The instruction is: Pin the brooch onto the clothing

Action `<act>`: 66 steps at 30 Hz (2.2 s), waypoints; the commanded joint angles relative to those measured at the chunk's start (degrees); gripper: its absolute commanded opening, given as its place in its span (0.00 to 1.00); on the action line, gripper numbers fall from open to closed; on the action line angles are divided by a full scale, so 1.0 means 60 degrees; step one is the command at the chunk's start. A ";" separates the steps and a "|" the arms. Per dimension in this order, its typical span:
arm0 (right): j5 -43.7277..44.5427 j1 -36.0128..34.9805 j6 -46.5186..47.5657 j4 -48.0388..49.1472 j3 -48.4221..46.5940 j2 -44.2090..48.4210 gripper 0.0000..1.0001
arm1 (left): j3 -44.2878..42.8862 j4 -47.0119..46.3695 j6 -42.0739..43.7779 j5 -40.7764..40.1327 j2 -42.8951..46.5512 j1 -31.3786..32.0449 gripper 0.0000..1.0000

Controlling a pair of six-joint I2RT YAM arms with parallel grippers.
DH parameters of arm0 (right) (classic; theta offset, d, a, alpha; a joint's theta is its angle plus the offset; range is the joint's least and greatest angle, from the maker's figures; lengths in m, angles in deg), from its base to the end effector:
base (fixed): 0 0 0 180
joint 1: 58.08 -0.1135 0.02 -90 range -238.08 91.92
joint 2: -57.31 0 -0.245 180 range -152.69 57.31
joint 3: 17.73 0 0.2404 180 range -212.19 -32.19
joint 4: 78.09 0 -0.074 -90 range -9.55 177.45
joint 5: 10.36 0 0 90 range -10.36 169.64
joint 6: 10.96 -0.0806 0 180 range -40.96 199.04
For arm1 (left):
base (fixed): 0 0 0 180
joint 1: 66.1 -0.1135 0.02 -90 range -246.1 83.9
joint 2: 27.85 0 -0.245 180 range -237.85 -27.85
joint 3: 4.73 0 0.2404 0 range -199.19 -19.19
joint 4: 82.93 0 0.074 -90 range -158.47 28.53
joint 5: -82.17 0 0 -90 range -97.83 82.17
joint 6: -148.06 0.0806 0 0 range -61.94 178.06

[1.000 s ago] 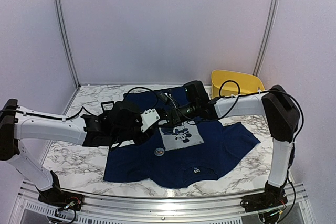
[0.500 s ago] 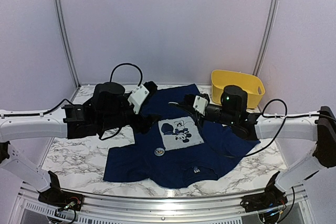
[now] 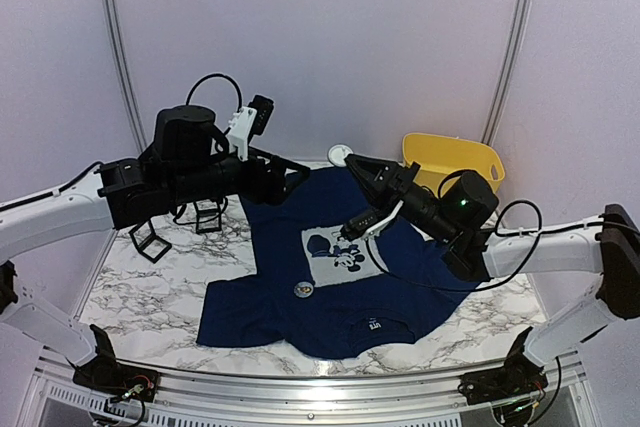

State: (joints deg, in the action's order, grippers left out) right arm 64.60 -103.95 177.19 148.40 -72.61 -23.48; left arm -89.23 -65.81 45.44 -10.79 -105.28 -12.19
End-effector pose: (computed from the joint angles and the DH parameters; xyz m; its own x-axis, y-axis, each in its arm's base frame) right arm 0.2211 0.2580 0.3037 0.8189 -0.5288 0.2230 0.3645 0.1791 -0.9138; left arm 0.2139 -0.2863 0.3553 -0.2701 0.0001 -0.9628 0.7358 0.6450 -0.2063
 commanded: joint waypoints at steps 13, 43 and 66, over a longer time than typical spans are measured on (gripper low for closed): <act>-0.0114 -0.0666 0.2618 0.0510 -0.0268 -0.0141 0.00 | -0.0311 -0.2332 -0.2018 0.4167 -0.1029 -0.0613 0.66; 0.0835 -0.0808 -0.6694 -0.0094 -0.0734 0.0947 0.83 | 0.0522 -0.2362 -0.0526 0.2714 -0.0377 -0.0572 0.00; -0.7162 0.1223 -1.9138 -0.5321 -0.4264 -0.0835 0.47 | 0.1303 -0.2435 0.1225 0.2295 0.0450 -0.0006 0.00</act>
State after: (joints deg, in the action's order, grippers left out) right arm 23.00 -95.62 67.21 113.82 -96.31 -28.91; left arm -81.88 -79.37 51.73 3.15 -103.66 -12.56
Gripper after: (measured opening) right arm 0.545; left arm 0.020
